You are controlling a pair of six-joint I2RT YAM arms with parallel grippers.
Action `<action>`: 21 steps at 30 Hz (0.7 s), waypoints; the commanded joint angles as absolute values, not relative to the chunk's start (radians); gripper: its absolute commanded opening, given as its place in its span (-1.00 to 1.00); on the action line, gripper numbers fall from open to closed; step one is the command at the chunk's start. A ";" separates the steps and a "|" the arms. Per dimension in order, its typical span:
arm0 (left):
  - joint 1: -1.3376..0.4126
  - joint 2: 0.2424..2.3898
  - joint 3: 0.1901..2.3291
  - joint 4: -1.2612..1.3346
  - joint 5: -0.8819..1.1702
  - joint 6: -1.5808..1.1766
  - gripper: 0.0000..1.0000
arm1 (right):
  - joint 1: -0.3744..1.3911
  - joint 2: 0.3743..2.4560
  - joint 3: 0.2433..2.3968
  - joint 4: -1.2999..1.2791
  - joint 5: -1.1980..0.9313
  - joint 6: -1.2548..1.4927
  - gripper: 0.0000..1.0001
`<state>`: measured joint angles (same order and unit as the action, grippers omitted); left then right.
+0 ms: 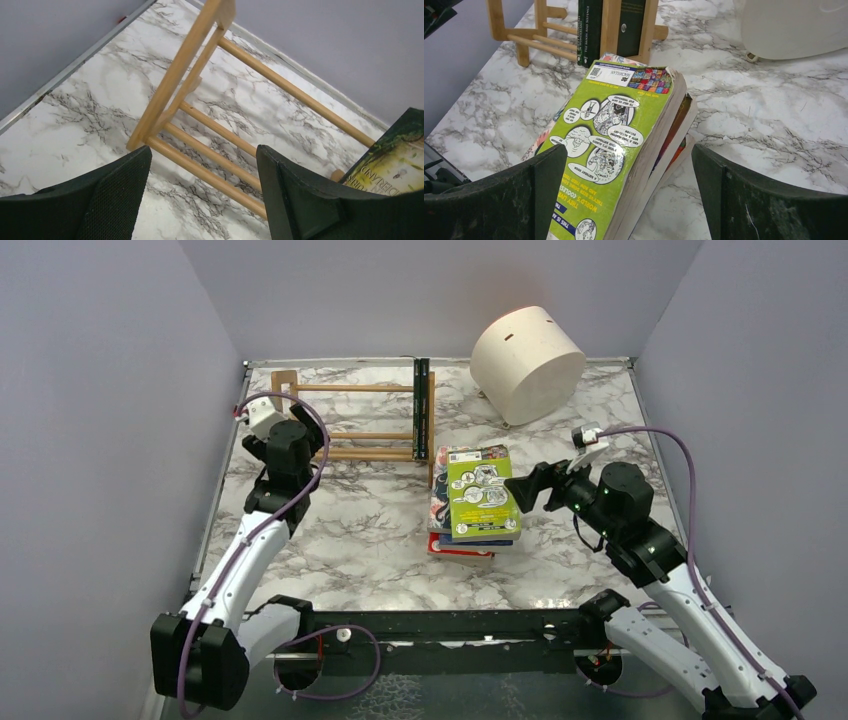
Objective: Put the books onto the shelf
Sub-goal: Move the shelf to the center of the board.
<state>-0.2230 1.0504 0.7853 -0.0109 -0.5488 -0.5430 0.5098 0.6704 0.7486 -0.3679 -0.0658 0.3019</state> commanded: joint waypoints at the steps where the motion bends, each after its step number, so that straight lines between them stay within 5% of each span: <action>1: -0.206 0.984 0.763 -0.019 -0.665 -0.631 0.41 | 0.515 0.649 0.741 -0.337 -0.067 0.308 0.88; 10: -0.118 0.976 0.705 -0.127 -0.544 -0.807 0.63 | 0.515 0.641 0.741 -0.339 -0.074 0.309 0.88; 13: -0.095 0.976 0.670 -0.107 -0.493 -0.832 0.97 | 0.515 0.641 0.741 -0.339 -0.077 0.309 0.88; 21: -0.069 1.038 0.653 -0.063 -0.450 -0.790 0.98 | 0.515 0.646 0.740 -0.333 -0.077 0.309 0.88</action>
